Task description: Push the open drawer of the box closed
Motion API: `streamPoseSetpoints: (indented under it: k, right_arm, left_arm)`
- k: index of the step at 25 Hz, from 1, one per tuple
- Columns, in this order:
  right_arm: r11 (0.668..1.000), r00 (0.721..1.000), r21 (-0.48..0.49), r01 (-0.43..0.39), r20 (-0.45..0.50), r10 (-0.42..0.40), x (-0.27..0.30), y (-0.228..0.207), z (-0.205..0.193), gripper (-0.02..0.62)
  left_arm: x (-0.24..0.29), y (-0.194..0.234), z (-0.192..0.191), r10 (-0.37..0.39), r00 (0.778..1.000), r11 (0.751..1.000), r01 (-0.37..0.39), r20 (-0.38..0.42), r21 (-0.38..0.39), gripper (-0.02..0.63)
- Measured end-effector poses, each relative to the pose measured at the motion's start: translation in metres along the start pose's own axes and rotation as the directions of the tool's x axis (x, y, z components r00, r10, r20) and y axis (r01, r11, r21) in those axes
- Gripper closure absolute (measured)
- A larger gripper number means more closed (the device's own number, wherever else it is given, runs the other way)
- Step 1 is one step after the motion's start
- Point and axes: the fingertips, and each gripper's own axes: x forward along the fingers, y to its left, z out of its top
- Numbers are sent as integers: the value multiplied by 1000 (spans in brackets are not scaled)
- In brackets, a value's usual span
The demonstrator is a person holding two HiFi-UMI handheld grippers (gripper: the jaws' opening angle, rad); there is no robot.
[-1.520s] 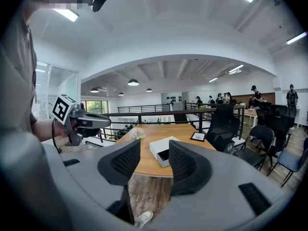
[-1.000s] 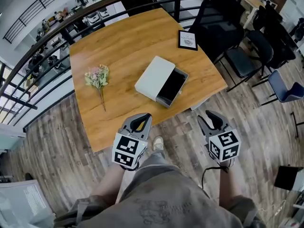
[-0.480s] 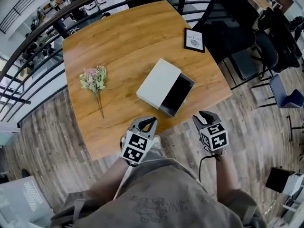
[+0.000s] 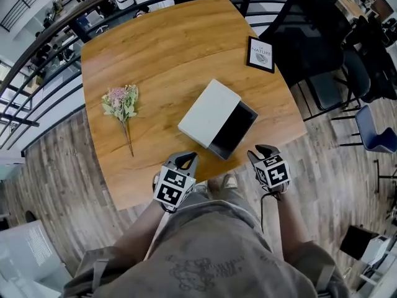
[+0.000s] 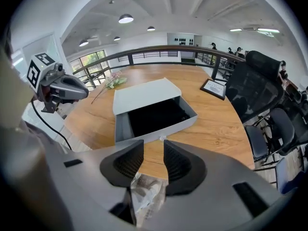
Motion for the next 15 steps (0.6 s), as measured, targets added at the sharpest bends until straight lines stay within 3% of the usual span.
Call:
streamPoseSetpoints:
  k: [9,15]
  right_arm:
    - [992,988,-57,-116,-104,110,53,-10,-13,460]
    - [968,964,-102,-230,-159,212,84,-8,-14,464]
  left_arm:
    - [23,12,-12,61,993,982,-78,-105,-172,584]
    - [33,23,-21,131,981,936,-169,-140,-310,584]
